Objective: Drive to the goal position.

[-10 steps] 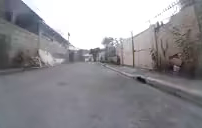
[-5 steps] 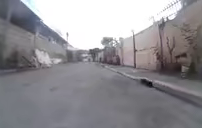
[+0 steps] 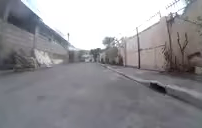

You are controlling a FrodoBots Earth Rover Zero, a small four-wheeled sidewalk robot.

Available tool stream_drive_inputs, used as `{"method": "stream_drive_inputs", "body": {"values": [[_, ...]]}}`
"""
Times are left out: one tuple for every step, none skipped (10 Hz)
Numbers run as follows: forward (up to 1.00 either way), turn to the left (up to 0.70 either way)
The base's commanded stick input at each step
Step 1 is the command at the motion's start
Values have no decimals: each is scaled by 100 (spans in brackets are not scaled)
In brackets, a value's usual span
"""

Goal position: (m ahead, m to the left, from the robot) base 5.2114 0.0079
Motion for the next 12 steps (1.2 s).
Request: {"method": "stream_drive_inputs", "body": {"values": [[100,0],[100,0],[100,0],[100,0],[100,0],[100,0],[100,0],[100,0],[100,0],[100,0],[100,0],[100,0]]}}
